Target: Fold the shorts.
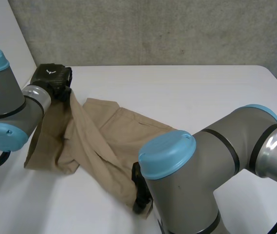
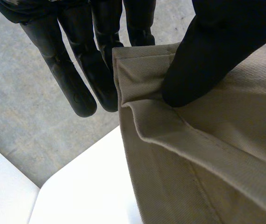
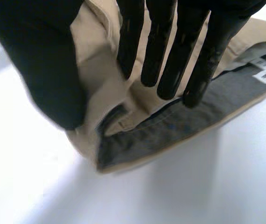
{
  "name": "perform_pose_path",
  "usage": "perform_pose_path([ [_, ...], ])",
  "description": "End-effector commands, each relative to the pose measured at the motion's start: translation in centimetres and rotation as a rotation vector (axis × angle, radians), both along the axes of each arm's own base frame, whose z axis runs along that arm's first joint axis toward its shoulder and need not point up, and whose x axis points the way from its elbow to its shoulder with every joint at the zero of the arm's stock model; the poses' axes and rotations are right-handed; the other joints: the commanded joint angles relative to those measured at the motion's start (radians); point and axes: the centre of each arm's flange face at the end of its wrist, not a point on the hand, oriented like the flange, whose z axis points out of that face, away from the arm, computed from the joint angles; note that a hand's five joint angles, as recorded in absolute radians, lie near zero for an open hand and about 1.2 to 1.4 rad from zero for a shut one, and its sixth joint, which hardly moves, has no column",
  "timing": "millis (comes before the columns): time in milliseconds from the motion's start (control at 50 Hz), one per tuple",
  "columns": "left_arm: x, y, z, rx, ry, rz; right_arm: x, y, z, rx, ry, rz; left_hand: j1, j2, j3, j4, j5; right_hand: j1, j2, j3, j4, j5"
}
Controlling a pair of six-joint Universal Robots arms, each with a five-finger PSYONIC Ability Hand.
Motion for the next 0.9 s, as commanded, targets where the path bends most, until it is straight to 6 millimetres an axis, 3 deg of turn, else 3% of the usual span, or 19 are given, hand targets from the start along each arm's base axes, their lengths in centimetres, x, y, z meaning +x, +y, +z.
perform_pose_path([
  [20,0.1,0.2,0.2,-0.001,0.002,0.003,0.7,-0.8,1.1,-0.071,-0.06,-0.021,0.269,0.2,0.205,0.196,0.261,0.876,0.782,0.802,0.803,0.811],
  [60,0.1,0.3,0.3,-0.001,0.002,0.003,0.9,-1.2,2.3,-0.123,-0.104,-0.014,0.269,0.2,0.205,0.196,0.261,0.876,0.782,0.802,0.803,0.811],
  [140,0.2,0.6,1.3,-0.019,0.006,0.003,0.6,-1.6,6.6,-0.29,-0.145,0.029,0.269,0.2,0.205,0.196,0.261,0.876,0.782,0.802,0.803,0.811],
  [200,0.4,1.3,2.8,-0.047,0.014,0.0,-0.7,-3.8,10.1,-0.467,-0.097,0.029,0.269,0.2,0.205,0.196,0.261,0.876,0.782,0.802,0.803,0.811],
  [240,0.5,1.8,3.3,-0.045,0.014,-0.003,-2.7,-6.7,12.0,-0.589,0.009,-0.002,0.269,0.2,0.205,0.196,0.261,0.876,0.782,0.802,0.803,0.811],
  [320,0.7,3.7,4.7,-0.024,0.006,-0.014,-5.1,-9.6,14.4,-0.744,0.192,-0.028,0.269,0.2,0.205,0.196,0.261,0.876,0.782,0.802,0.803,0.811],
  [340,0.9,4.5,5.9,-0.031,0.008,-0.016,-5.5,-9.7,14.9,-0.772,0.217,-0.029,0.269,0.2,0.205,0.196,0.261,0.876,0.782,0.802,0.803,0.811],
  [380,1.2,5.4,7.3,-0.044,0.013,-0.014,-6.2,-9.6,16.5,-0.825,0.236,-0.041,0.269,0.2,0.205,0.196,0.261,0.876,0.782,0.802,0.803,0.811],
  [400,1.5,6.4,8.9,-0.064,0.02,-0.015,-6.7,-9.3,18.5,-0.879,0.231,-0.057,0.269,0.2,0.205,0.196,0.261,0.876,0.782,0.802,0.803,0.811],
  [460,1.8,8.1,11.3,-0.106,0.031,-0.018,-7.4,-8.7,20.8,-0.936,0.222,-0.07,0.269,0.2,0.205,0.196,0.261,0.876,0.782,0.802,0.803,0.811],
  [480,2.1,9.2,13.1,-0.149,0.045,-0.021,-7.6,-8.1,22.1,-0.968,0.21,-0.068,0.269,0.2,0.205,0.196,0.261,0.876,0.782,0.802,0.803,0.811],
  [540,2.6,11.1,15.8,-0.223,0.069,-0.032,-8.0,-7.3,24.5,-1.031,0.183,-0.064,0.269,0.2,0.205,0.196,0.261,0.876,0.782,0.802,0.803,0.811],
  [560,2.8,12.4,17.3,-0.273,0.085,-0.048,-8.3,-6.7,26.1,-1.075,0.169,-0.064,0.269,0.2,0.205,0.196,0.261,0.876,0.782,0.802,0.803,0.811],
  [660,3.3,15.6,20.5,-0.383,0.11,-0.084,-9.8,-4.8,30.2,-1.177,0.138,-0.08,0.269,0.2,0.205,0.196,0.261,0.876,0.782,0.802,0.803,0.811],
  [700,3.4,16.3,21.1,-0.401,0.114,-0.086,-10.4,-4.7,31.2,-1.202,0.139,-0.098,0.269,0.2,0.205,0.196,0.261,0.876,0.782,0.802,0.803,0.811],
  [760,3.5,16.8,21.5,-0.409,0.118,-0.088,-10.8,-5.4,31.1,-1.194,0.165,-0.108,0.269,0.2,0.205,0.196,0.261,0.876,0.782,0.802,0.803,0.811],
  [840,3.2,16.6,20.7,-0.372,0.113,-0.098,-10.5,-6.7,29.5,-1.133,0.216,-0.08,0.269,0.2,0.205,0.196,0.261,0.876,0.782,0.802,0.803,0.811],
  [900,2.8,15.3,19.0,-0.306,0.1,-0.102,-9.3,-8.6,26.5,-1.047,0.262,-0.025,0.269,0.2,0.205,0.196,0.261,0.876,0.782,0.802,0.803,0.811],
])
